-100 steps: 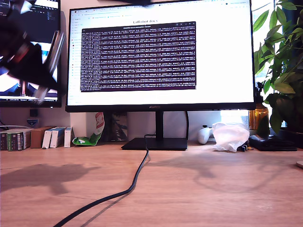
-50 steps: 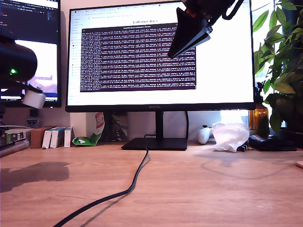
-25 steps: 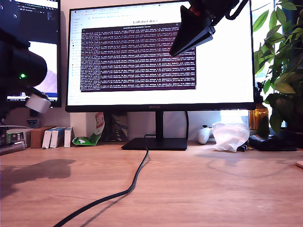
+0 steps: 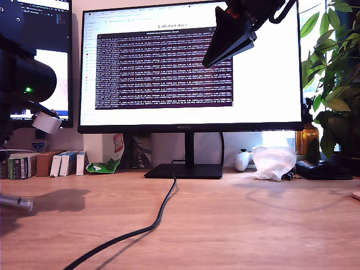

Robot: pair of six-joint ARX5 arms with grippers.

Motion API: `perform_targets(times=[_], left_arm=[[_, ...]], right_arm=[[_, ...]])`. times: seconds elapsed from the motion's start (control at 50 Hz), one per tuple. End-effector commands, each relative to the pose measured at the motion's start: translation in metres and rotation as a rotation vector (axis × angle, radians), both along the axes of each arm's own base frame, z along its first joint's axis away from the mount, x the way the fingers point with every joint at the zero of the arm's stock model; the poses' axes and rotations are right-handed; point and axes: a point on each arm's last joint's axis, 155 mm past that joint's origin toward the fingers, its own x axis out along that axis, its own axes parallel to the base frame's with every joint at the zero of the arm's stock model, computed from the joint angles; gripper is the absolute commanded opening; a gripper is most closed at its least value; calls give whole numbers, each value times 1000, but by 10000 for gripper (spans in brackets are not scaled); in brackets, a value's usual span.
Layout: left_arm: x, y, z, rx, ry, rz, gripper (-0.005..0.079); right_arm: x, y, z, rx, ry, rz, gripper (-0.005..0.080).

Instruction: Pick the metallic laser pointer with your right arm, pass it to your left arm, then place it down to the left side of the table

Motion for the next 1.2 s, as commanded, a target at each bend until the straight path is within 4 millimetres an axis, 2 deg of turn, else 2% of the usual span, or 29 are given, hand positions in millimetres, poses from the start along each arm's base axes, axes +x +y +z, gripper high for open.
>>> perform_targets(times=[0.0, 0.14, 0.3, 0.42, 0.5, 0.56, 0.64, 0.74, 0.88, 0.94, 1.04, 1.18], left_arm=[[-3, 0, -2, 2, 10, -5, 186], [-2, -4, 0, -19, 0, 16, 185], [10, -24, 14, -124, -55, 85, 170], [38, -43, 40, -244, -176, 156, 56], [57, -59, 60, -380, -257, 217, -15], [73, -71, 79, -504, -323, 268, -24], [97, -76, 108, -632, -426, 331, -24], [121, -73, 147, -777, -545, 405, -24], [136, -59, 202, -938, -678, 449, -24], [137, -52, 223, -992, -725, 459, -24], [133, -38, 252, -1046, -791, 465, -24], [123, -25, 279, -1094, -845, 460, -24]], right_arm=[[3, -5, 8, 12, -18, -12, -11], [15, -15, 12, 36, -20, -71, -11], [40, -34, 25, 96, -36, -187, -11], [71, -58, 40, 154, -72, -352, -11], [93, -84, 49, 165, -118, -485, -11], [107, -101, 56, 171, -158, -567, -11], [124, -126, 68, 179, -225, -672, -11], [137, -153, 84, 203, -292, -747, -11], [140, -186, 95, 197, -332, -831, -11], [140, -197, 100, 199, -344, -849, -11], [135, -215, 122, 221, -397, -875, -11], [121, -234, 157, 249, -480, -904, -11]])
